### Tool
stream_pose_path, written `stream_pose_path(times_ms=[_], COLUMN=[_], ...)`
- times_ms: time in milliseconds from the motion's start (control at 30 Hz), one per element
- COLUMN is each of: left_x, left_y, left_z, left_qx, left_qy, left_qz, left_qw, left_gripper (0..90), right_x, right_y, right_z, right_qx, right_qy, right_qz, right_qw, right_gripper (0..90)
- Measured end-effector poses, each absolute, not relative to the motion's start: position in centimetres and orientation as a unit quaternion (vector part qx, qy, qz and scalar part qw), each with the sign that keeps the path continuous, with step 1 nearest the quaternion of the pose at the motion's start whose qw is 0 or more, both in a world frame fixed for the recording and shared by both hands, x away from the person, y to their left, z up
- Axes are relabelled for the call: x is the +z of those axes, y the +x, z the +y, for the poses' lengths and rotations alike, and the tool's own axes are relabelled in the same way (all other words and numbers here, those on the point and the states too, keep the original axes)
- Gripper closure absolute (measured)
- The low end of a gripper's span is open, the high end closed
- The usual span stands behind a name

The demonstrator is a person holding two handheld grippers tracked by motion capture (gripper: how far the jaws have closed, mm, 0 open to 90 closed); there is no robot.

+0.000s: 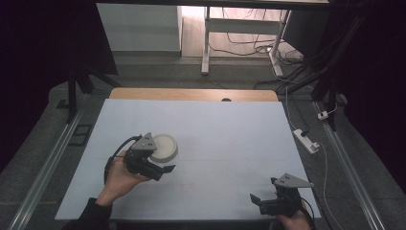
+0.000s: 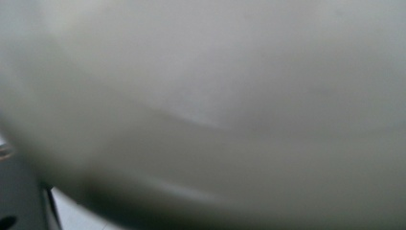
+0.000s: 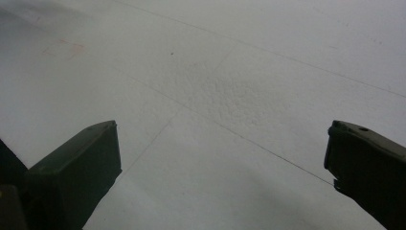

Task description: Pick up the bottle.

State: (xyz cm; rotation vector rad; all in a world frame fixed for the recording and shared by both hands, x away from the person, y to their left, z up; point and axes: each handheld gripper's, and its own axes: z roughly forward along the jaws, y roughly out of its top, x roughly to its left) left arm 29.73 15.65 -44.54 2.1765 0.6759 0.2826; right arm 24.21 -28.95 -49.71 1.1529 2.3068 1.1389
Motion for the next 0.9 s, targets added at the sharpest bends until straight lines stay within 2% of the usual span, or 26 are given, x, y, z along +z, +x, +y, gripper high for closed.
stream_pose_path(times_ms=[900], left_x=[-43.2], left_y=[31.4], left_z=[9.4], left_qx=[0.082], left_qy=[0.885], left_qz=[0.202], left_qw=[0.412], left_gripper=[7.5], right_x=[-49.8], right_y=[24.3], right_z=[-29.0], right_qx=[0.399], right_qy=[0.402], right_qz=[0.809], right_qw=[0.159], right_gripper=[0.0])
